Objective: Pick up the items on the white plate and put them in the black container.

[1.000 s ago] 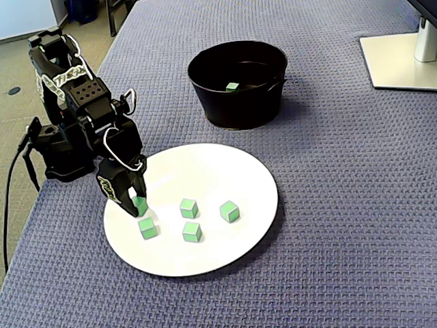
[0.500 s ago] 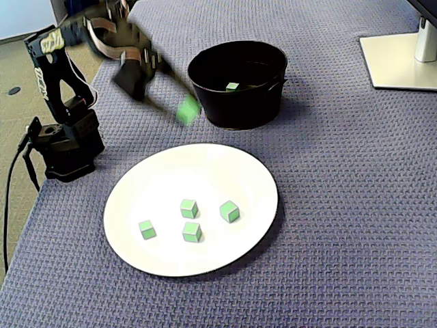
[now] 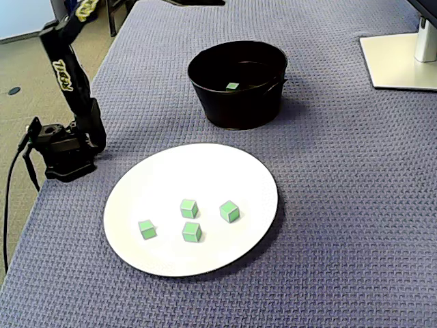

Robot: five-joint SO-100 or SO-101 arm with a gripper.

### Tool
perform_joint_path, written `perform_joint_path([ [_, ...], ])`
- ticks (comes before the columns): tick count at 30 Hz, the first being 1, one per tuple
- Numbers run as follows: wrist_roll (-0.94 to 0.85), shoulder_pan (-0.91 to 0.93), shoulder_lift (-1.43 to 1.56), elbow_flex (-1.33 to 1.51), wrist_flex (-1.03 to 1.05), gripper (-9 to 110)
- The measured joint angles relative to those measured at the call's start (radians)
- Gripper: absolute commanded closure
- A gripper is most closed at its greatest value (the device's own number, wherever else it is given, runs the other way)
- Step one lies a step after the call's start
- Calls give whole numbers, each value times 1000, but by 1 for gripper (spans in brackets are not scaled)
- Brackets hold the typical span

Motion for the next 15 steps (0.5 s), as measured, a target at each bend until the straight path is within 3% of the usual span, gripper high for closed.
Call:
perform_joint_path([
  [5, -6, -112, -149, 77, 3, 102],
  [15, -52, -150, -353, 179, -37, 102],
])
